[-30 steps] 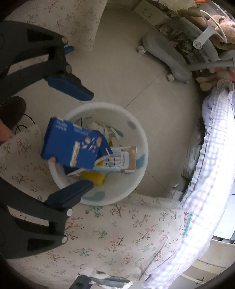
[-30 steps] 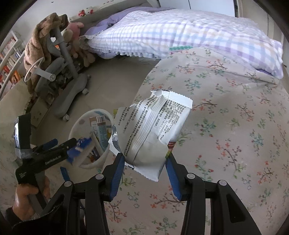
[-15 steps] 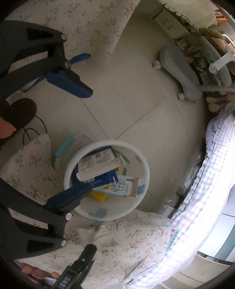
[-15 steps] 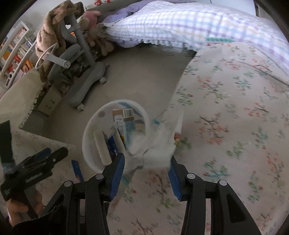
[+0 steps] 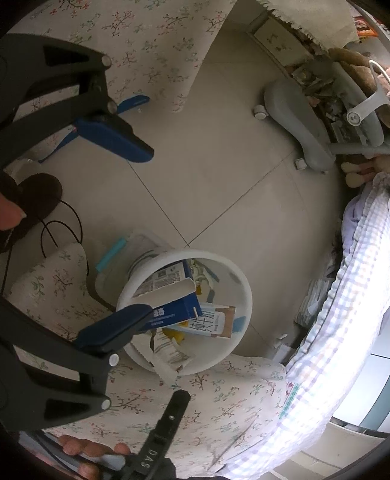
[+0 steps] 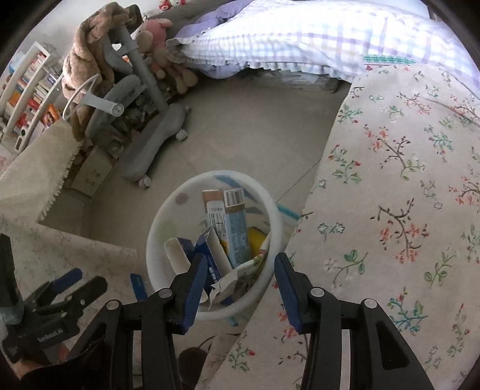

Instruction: Collect trash

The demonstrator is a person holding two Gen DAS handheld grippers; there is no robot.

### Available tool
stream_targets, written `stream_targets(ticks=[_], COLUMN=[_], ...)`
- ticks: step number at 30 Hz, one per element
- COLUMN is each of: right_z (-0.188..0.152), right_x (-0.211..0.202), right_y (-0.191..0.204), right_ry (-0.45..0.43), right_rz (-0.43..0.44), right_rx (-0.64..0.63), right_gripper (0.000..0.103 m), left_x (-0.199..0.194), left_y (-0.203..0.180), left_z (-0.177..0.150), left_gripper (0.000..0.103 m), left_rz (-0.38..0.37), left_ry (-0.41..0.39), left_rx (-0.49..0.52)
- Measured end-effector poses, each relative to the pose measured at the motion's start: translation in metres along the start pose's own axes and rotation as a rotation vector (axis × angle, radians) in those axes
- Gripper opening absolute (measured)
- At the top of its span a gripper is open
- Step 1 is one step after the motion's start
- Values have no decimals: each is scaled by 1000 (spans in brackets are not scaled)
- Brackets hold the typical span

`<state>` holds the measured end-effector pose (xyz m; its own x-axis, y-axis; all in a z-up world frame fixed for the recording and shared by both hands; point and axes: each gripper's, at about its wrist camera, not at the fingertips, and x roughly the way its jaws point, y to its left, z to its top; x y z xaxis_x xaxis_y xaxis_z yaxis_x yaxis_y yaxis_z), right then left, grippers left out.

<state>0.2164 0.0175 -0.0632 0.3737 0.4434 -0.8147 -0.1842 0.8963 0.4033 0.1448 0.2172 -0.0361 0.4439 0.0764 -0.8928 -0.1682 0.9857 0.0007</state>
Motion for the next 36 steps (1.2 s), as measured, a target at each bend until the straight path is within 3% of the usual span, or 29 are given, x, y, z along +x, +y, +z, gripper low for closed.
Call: stream_targets(ticks=[2,6,14,17,23,29,36], right_z=[-2,-11,-56,-82,-139,-192,-214], right_x=[-6,-33,-122,-160,-214,-233,-226], right_y=[-5,-12,-26,-35,-50,-63,-71], right_ry=[4,-15,-88,-123,-216,-299,-303], right_rz=[-12,-49,-153,-190,-252,-358,-374], right_rx=[12,13,-77,-93,-100,-133,-147], right_gripper=[51,69,77,80,85,85,85], left_x=[-2,-11,-56,-73,-104,-114,-115], left_y=[-2,-12,-51,-76,-108,-127,-134], left_z=[-2,-9,-38,-57,-95,-134,-150], left_gripper=[96,102,102,102,102,102,102], left_rz=[2,-6,-121,-134,-190,-145,-66], left_ry=[-3,-18,-77,-97,-146,-188,-245], left_rx=[5,23,33,87,83,118,109])
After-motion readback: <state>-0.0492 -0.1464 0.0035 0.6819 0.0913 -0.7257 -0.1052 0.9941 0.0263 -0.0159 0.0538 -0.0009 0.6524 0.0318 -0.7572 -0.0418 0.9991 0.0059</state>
